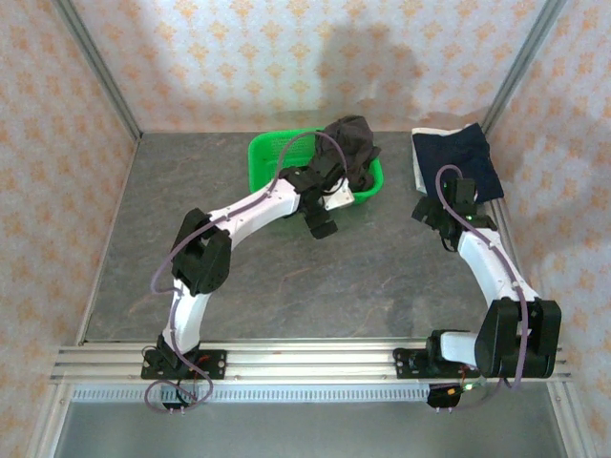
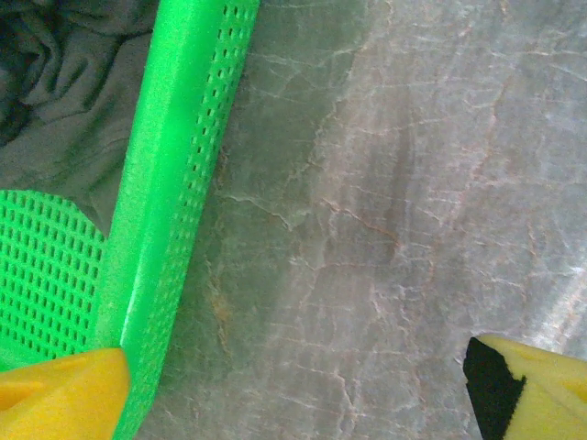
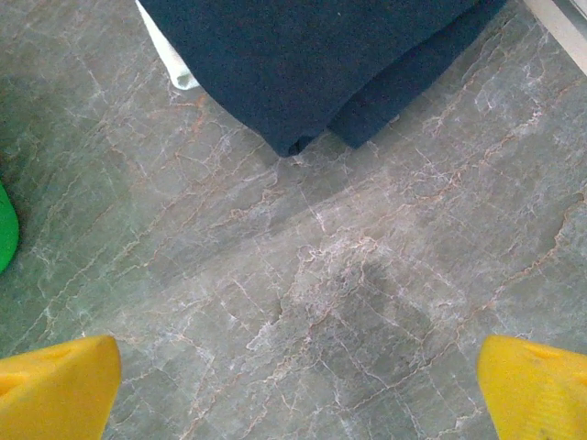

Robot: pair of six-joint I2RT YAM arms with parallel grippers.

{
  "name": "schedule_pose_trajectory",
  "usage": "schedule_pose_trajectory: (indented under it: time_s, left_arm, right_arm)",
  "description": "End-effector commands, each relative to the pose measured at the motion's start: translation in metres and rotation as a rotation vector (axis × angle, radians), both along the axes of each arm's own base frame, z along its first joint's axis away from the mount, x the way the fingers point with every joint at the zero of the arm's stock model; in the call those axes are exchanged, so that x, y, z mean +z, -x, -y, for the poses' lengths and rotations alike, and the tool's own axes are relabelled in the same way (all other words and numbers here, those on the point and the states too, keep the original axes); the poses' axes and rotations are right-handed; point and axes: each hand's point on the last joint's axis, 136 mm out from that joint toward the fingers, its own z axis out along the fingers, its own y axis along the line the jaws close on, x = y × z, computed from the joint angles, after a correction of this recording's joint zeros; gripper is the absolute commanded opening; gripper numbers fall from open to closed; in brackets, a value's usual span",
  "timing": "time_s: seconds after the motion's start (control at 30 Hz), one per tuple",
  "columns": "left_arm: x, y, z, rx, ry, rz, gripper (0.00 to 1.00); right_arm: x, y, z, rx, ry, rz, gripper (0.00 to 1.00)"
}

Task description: Fold and stack the t-shirts

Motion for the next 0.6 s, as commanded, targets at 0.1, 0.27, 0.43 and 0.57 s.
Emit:
schedule_pose_trajectory:
  time_s: [0.1, 0.27, 0.43, 0.57]
  left_arm:
    - [0.005, -0.019, -0.006, 0.004, -0.034, 0.010, 0.88]
    - [0.027, -0.018, -0.002, -0.004, 0.007, 0.043, 0.87]
    - [0.047, -0.025, -0.004, -0.011, 0.012, 0.103, 0.87]
    - [0.039, -0.037, -0.005, -0.002, -0.016, 0.113, 0.88]
  right_arm:
    - [-0.003, 0.005, 0.009, -0.015, 0.042, -0.014, 0.99]
    - [-0.003, 0.005, 0.009, -0.015, 0.047, -0.014, 1.00]
    - [-0.001, 0.005, 0.009, -0.016, 0.045, -0.008, 1.00]
    - [-0.002, 0.005, 0.009, -0.015, 0.045, -0.008, 1.00]
